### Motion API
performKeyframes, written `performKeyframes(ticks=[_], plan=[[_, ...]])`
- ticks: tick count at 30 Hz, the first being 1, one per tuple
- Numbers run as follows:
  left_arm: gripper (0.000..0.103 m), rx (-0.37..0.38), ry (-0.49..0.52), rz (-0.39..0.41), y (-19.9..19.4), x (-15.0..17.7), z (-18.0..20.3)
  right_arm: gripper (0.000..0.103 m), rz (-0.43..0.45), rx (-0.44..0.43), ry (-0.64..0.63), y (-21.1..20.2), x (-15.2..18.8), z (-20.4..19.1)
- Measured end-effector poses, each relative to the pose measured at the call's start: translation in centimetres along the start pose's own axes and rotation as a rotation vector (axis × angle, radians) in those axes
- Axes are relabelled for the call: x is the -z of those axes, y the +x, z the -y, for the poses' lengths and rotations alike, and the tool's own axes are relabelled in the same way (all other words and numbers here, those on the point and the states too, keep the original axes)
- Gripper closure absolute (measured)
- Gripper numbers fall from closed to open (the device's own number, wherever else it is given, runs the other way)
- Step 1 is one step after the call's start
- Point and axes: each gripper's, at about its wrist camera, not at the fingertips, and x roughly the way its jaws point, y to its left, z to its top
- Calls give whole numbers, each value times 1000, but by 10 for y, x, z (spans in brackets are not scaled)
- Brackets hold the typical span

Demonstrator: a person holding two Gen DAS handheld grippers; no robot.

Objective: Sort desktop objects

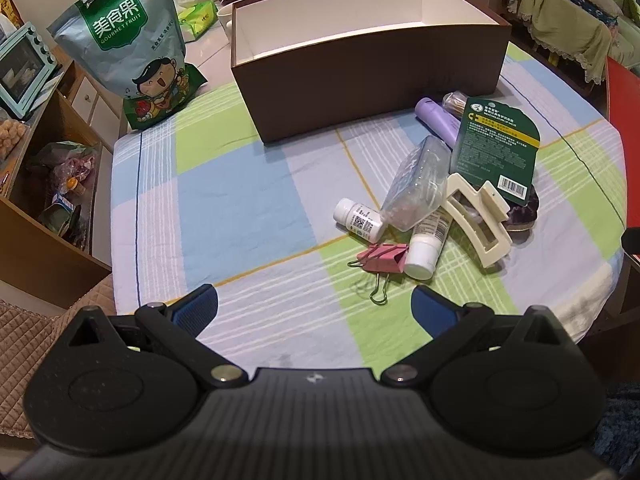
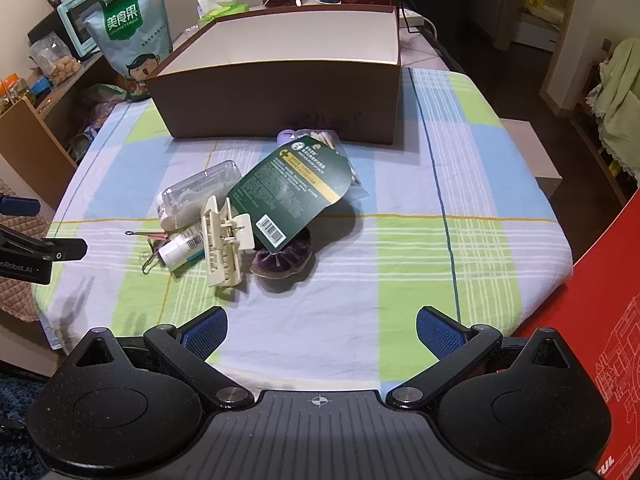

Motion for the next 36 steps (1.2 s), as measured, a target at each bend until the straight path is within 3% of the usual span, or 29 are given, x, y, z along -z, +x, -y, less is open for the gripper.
performKeyframes(ticks=[10,36], plan=[[1,2,-8,-4,0,-1,-1,0,-26,5,4,3,-2,-1],[1,-21,-9,55,-15,-8,-5,0,7,10,-10,-3,-9,-2]])
